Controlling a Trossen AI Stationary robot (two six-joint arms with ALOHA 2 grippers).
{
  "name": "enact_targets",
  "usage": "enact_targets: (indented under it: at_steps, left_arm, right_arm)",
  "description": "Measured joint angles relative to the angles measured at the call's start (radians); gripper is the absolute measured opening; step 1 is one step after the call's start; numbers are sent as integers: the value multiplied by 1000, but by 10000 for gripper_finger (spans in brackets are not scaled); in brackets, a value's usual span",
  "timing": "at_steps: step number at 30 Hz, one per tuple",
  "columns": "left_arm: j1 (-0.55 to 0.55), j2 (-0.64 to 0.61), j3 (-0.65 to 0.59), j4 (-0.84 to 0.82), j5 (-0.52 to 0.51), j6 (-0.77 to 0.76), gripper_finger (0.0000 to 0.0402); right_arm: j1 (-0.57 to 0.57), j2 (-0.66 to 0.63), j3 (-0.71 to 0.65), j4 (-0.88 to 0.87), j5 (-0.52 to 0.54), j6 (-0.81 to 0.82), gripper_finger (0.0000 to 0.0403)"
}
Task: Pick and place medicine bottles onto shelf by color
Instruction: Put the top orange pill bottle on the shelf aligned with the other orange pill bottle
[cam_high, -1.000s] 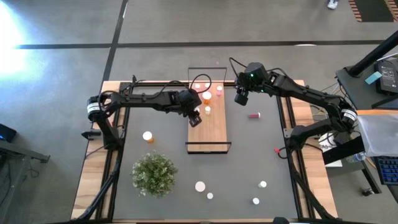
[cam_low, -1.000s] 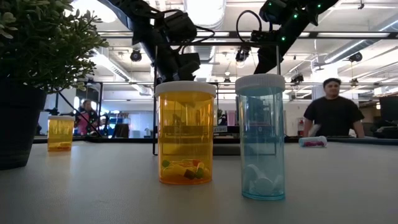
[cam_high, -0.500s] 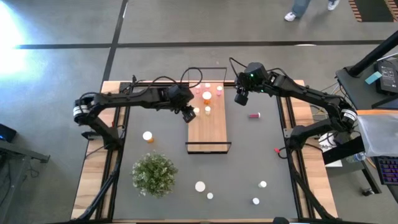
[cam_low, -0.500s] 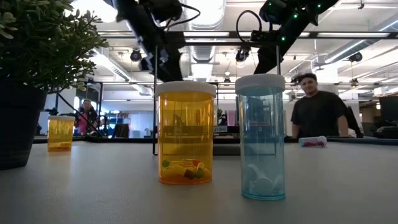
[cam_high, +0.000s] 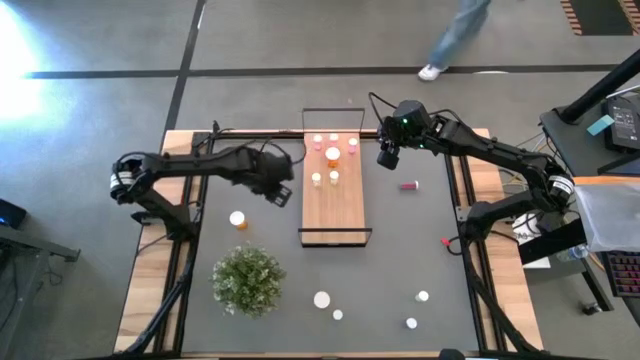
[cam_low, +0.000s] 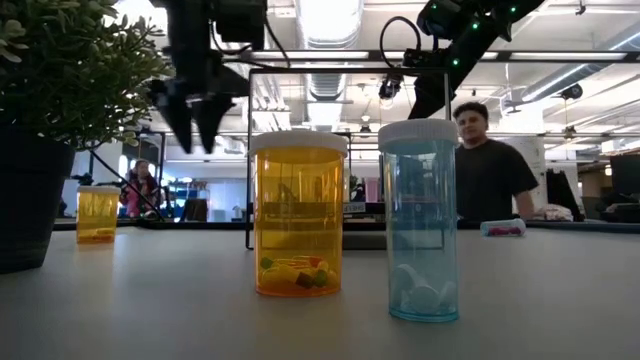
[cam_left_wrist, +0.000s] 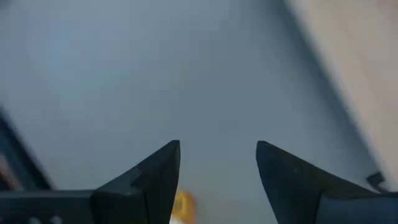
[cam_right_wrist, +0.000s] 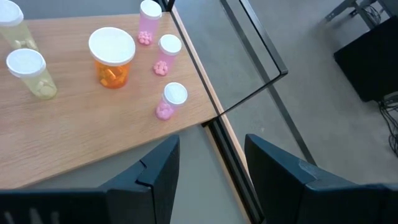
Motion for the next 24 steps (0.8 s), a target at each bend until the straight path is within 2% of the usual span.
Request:
enact_targets:
  at_steps: [6,11,16,20,24]
  left_arm:
    - [-98,0,-3,-146,15,-310,195]
    - [-174,0,-41,-166,29,-483,197]
    - [-211,1,-101,-149,31,-589,228]
    - [-216,1,-129,-141,35,-615,259]
    - [-216,1,-156,-132,51,-623,273]
  right_arm:
    - [0,0,0,0,0,0,171]
    - [0,0,0,0,0,0,171]
    - [0,0,0,0,0,0,171]
    - [0,0,0,0,0,0,171]
    - [0,0,0,0,0,0,171]
